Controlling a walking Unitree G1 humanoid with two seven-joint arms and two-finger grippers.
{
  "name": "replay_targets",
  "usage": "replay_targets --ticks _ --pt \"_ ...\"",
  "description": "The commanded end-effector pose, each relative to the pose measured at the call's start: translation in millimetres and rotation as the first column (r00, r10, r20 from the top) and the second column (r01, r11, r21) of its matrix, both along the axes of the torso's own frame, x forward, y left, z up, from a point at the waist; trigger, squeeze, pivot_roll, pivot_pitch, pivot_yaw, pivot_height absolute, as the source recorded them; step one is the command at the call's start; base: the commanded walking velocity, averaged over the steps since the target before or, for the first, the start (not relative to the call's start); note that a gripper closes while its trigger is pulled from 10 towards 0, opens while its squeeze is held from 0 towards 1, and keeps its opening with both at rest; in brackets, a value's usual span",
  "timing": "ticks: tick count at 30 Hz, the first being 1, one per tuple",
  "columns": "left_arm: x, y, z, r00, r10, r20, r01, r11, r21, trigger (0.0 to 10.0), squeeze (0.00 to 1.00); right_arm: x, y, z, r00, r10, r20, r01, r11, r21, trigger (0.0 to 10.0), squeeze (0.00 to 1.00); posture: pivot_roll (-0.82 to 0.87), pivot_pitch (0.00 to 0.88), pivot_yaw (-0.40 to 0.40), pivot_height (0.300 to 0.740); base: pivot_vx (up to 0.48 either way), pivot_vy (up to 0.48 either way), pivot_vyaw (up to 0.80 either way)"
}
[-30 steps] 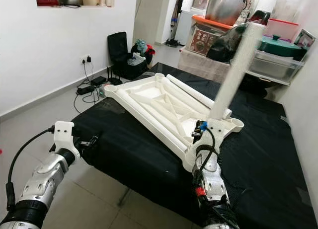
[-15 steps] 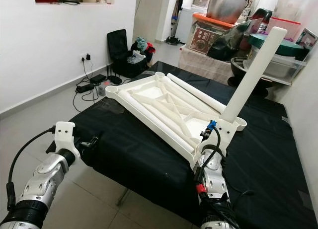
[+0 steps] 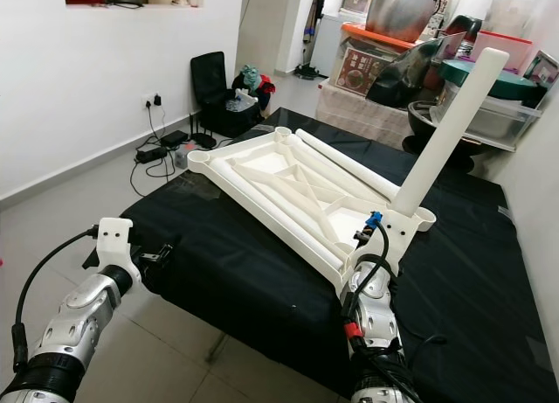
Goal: Building children table
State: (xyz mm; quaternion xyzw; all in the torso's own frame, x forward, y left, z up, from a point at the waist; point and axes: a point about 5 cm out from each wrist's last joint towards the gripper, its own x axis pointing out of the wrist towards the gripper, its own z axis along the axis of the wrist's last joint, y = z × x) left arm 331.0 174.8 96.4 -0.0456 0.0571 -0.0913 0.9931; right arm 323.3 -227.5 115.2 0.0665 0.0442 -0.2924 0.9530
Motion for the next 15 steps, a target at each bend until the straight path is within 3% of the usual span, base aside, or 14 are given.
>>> replay_targets --ticks 1,15 --pt "1.8 -3.4 -0.1 1.000 -0.015 -0.008 0.015 1.000 0.010 10.0 0.00 -33.3 -8.5 -71.4 0.946 -0.069 -0.318 0.099 0.992 0.077 10.0 0.00 0.04 0.000 -0.105 0.740 0.000 0.000 0.00" --pt "4.0 -3.8 1.1 1.000 -0.022 -0.004 0.022 1.000 0.016 10.0 0.00 -29.0 -5.3 -62.7 0.971 -0.045 -0.234 0.063 0.996 0.070 10.0 0.00 0.04 0.000 -0.098 0.740 0.000 0.000 0.00"
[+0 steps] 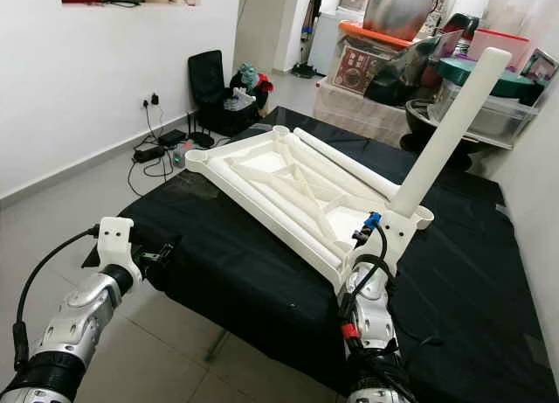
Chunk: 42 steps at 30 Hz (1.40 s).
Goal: Building children table
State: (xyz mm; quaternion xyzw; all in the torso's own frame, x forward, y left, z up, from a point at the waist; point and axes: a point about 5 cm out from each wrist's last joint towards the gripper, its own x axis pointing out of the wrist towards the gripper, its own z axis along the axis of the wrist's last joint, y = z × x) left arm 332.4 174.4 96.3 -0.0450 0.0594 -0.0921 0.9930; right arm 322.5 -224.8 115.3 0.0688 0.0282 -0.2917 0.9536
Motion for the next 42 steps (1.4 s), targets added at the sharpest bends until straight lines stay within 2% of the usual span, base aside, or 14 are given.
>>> replay_targets --ticks 1,6,17,22,24,25,28,30,31,36,42 --pt "2.8 -3.5 1.4 1.000 -0.021 0.001 0.021 1.000 0.014 10.0 0.00 -27.5 -7.7 -61.4 0.967 -0.035 -0.253 0.055 0.996 0.073 10.0 0.00 0.04 0.000 -0.098 0.740 0.000 0.000 0.00" --pt "3.2 -4.3 1.6 1.000 -0.022 0.001 0.022 1.000 0.013 10.0 0.00 -25.8 -7.2 -56.9 0.974 -0.022 -0.228 0.034 0.998 0.052 10.0 0.00 0.04 0.000 -0.097 0.740 0.000 0.000 0.00" --pt "3.6 -4.6 0.8 1.000 -0.018 -0.001 0.018 1.000 0.013 10.0 0.00 -24.5 -6.5 -55.8 0.977 -0.010 -0.215 0.021 0.999 0.050 10.0 0.00 0.04 0.000 -0.102 0.740 0.000 0.000 0.00" --pt "3.6 -4.4 0.6 1.000 -0.017 -0.001 0.017 1.000 0.013 10.0 0.00 -21.6 -7.0 -51.1 0.984 -0.004 -0.180 0.016 0.998 0.066 10.0 0.00 0.04 0.000 -0.103 0.740 0.000 0.000 0.00" --pt "3.6 -4.0 0.6 1.000 -0.017 0.000 0.017 1.000 0.012 10.0 0.00 -13.5 -8.6 -33.1 0.994 0.019 -0.106 -0.015 0.999 0.041 10.0 0.00 0.04 0.000 -0.099 0.740 0.000 0.000 0.00" --pt "3.6 -4.0 0.6 1.000 -0.017 0.000 0.017 1.000 0.012 10.0 0.00 -13.5 -8.6 -33.1 0.994 0.019 -0.106 -0.015 0.999 0.041 10.0 0.00 0.04 0.000 -0.099 0.740 0.000 0.000 0.00" --pt "3.9 -4.1 0.7 1.000 -0.019 0.000 0.019 1.000 0.012 10.0 0.00 -1.6 -7.4 3.5 0.997 0.072 0.022 -0.071 0.997 -0.024 10.0 0.00 0.03 0.000 -0.098 0.740 0.000 0.000 0.00" --pt "3.9 -4.1 0.7 1.000 -0.019 0.000 0.019 1.000 0.012 10.0 0.00 -1.6 -7.4 3.5 0.997 0.072 0.022 -0.071 0.997 -0.024 10.0 0.00 0.03 0.000 -0.098 0.740 0.000 0.000 0.00" --pt "4.1 -4.5 0.6 1.000 -0.020 0.000 0.020 1.000 0.012 10.0 0.00 0.9 -6.4 13.2 0.995 0.085 0.056 -0.084 0.996 -0.033 10.0 0.00 0.03 0.000 -0.098 0.740 0.000 0.000 0.00" --pt "4.4 -6.0 0.4 1.000 -0.024 -0.001 0.024 1.000 0.011 10.0 0.00 5.7 -1.5 34.5 0.983 0.139 0.117 -0.129 0.988 -0.083 10.0 0.00 0.03 0.000 -0.095 0.740 0.000 0.000 0.00" --pt "4.3 -6.3 0.3 1.000 -0.025 -0.002 0.025 1.000 0.012 10.0 0.00 4.6 2.5 27.4 0.983 0.163 0.087 -0.154 0.984 -0.094 10.0 0.00 0.03 0.000 -0.096 0.740 0.000 0.000 0.00"
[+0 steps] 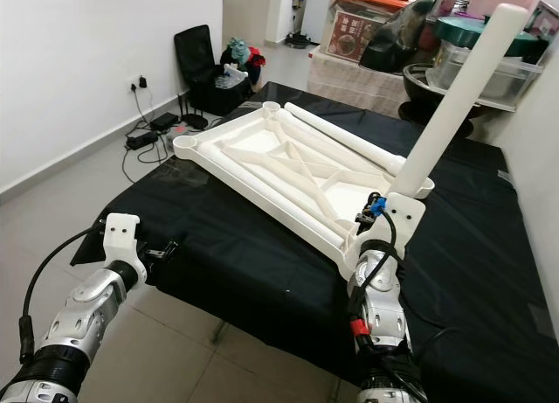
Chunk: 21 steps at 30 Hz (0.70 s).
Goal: Building children table
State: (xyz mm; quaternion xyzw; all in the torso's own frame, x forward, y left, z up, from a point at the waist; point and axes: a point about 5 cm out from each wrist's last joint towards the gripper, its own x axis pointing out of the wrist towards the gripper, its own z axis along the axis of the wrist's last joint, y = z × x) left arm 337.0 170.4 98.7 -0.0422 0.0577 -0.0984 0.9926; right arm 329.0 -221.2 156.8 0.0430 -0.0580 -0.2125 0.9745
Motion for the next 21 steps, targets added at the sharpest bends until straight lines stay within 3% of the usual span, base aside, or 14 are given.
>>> replay_targets --ticks 1,9,10,11,12,21 --pt "-0.3 -2.3 -2.1 1.000 -0.012 -0.006 0.012 1.000 0.007 10.0 0.00 -1.9 -1.1 -14.1 0.998 0.004 -0.068 -0.004 1.000 0.006 10.0 0.00 0.03 0.000 -0.096 0.740 0.000 0.000 0.00" --pt "-1.1 -1.2 -3.0 1.000 -0.010 -0.008 0.010 1.000 0.010 10.0 0.00 -5.6 4.0 -28.0 0.991 0.037 -0.125 -0.035 0.999 0.024 10.0 0.00 0.03 0.000 -0.098 0.740 0.000 0.000 0.00" --pt "-1.0 -1.2 -3.0 1.000 -0.010 -0.008 0.010 1.000 0.010 10.0 0.00 -5.1 4.1 -26.8 0.991 0.043 -0.124 -0.040 0.999 0.026 10.0 0.43 0.03 0.000 -0.098 0.740 0.000 0.000 0.00" --pt "-1.0 -1.2 -3.0 1.000 -0.010 -0.008 0.010 1.000 0.010 10.0 0.00 -5.1 4.1 -26.8 0.991 0.043 -0.124 -0.040 0.999 0.026 10.0 0.43 0.03 0.000 -0.098 0.740 0.000 0.000 0.00" --pt "-0.9 -1.2 -2.9 1.000 -0.010 -0.008 0.010 1.000 0.009 10.0 0.00 -4.9 4.1 -25.4 0.991 0.047 -0.123 -0.044 0.999 0.026 10.0 0.60 0.03 0.000 -0.098 0.740 0.000 0.000 0.00" --pt "-0.6 -1.3 -3.2 1.000 -0.010 -0.008 0.010 1.000 0.007 10.0 0.00 -3.4 5.4 -18.5 0.993 0.060 -0.103 -0.059 0.998 0.010 10.0 0.57 0.03 0.000 -0.099 0.740 0.000 0.000 0.00"
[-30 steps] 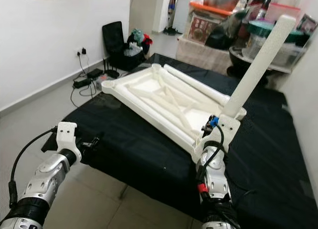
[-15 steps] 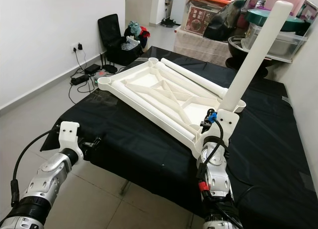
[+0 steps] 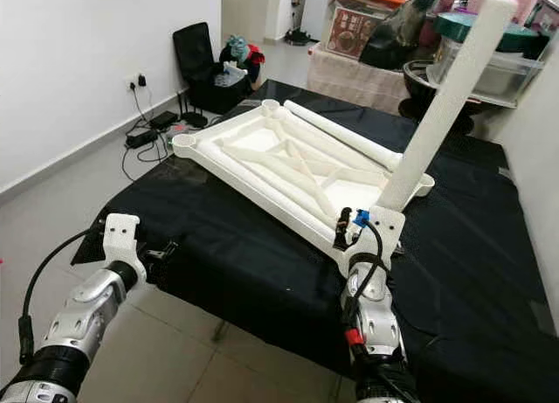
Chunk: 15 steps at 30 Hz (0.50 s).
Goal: Building children table
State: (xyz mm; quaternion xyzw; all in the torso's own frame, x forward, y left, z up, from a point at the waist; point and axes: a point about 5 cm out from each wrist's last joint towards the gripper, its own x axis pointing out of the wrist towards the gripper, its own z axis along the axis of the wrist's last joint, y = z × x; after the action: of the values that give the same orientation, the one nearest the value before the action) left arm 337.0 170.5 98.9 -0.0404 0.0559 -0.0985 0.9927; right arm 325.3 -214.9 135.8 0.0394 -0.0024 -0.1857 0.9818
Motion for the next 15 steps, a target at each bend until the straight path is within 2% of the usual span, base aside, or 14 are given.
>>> replay_targets --ticks 1,6,7,9,10,15 --pt "-0.6 -1.4 -3.4 1.000 -0.010 -0.012 0.010 1.000 0.003 10.0 0.00 0.3 -1.0 2.5 1.000 0.000 0.005 0.000 1.000 -0.005 10.0 0.57 0.03 0.000 -0.099 0.740 0.000 0.000 0.00" --pt "-0.3 -1.4 -3.7 1.000 -0.009 -0.013 0.009 1.000 0.002 10.0 0.00 -0.1 -2.1 7.3 1.000 0.000 0.025 0.000 1.000 -0.012 10.0 0.50 0.03 0.000 -0.096 0.740 0.000 0.000 0.00" --pt "-0.3 -1.3 -3.8 1.000 -0.010 -0.013 0.010 1.000 0.002 10.0 0.00 -0.4 -1.8 9.4 0.999 0.006 0.036 -0.006 1.000 -0.014 10.0 0.36 0.03 0.000 -0.095 0.740 0.000 0.000 0.00" --pt "-0.3 -1.2 -3.9 1.000 -0.010 -0.013 0.010 1.000 0.002 10.0 0.00 -0.7 -1.6 10.7 0.999 0.011 0.044 -0.010 1.000 -0.015 10.0 0.36 0.03 0.000 -0.095 0.740 0.000 0.000 0.00" --pt "-0.4 -1.3 -4.3 1.000 -0.011 -0.014 0.011 1.000 0.002 10.0 0.00 -1.5 -1.5 12.2 0.998 0.015 0.054 -0.014 1.000 -0.016 10.0 0.27 0.02 0.000 -0.093 0.740 0.000 0.000 0.00" --pt "-0.6 -1.6 -4.8 1.000 -0.012 -0.015 0.012 1.000 0.002 10.0 0.00 -2.9 -3.4 12.2 0.999 0.006 0.052 -0.004 1.000 -0.023 10.0 0.31 0.02 0.000 -0.094 0.740 0.000 0.000 0.00"
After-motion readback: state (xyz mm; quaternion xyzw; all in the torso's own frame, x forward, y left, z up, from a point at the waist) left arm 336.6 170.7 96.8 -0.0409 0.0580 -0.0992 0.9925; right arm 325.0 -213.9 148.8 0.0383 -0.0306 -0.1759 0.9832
